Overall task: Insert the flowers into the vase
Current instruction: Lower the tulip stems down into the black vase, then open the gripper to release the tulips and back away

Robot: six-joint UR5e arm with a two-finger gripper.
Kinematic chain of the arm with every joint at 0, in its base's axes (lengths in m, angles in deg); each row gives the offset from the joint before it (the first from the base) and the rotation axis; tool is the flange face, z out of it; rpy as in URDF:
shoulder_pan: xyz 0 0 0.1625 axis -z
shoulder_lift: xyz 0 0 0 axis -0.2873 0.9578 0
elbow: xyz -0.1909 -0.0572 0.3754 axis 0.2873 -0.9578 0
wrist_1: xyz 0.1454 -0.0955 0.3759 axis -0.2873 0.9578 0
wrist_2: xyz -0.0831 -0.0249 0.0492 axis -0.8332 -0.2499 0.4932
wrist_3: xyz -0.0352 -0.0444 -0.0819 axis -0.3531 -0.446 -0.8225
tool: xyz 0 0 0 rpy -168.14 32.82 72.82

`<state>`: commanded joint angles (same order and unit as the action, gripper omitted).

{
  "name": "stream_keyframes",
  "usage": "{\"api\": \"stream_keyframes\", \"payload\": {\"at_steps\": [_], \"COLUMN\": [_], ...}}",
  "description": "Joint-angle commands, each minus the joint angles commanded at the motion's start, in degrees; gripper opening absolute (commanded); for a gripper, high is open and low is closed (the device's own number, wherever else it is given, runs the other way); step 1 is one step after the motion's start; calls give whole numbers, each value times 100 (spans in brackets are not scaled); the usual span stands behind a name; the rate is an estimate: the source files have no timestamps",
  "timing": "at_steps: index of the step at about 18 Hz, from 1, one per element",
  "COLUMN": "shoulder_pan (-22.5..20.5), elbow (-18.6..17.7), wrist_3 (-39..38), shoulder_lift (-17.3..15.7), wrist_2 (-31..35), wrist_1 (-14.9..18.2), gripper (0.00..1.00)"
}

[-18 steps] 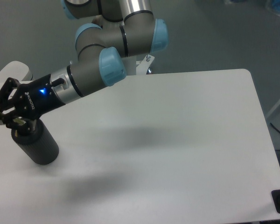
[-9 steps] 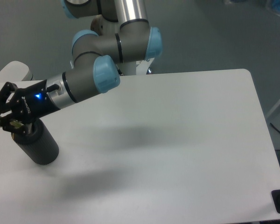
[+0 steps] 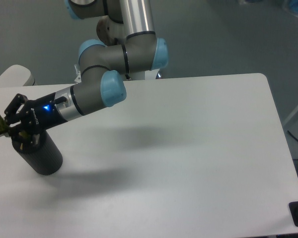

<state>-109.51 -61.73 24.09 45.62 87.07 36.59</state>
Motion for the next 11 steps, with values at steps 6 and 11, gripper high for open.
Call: {"api": "stream_keyframes", "payload": {"at_steps": [6, 11], "shoulder_pan": [-97, -158], "elbow": [-185, -246], "wrist_3": [185, 194], "shoulder_lift": [70, 149], "wrist_2": [18, 210], "wrist_1": [-87, -167], "gripper": [25, 45]}}
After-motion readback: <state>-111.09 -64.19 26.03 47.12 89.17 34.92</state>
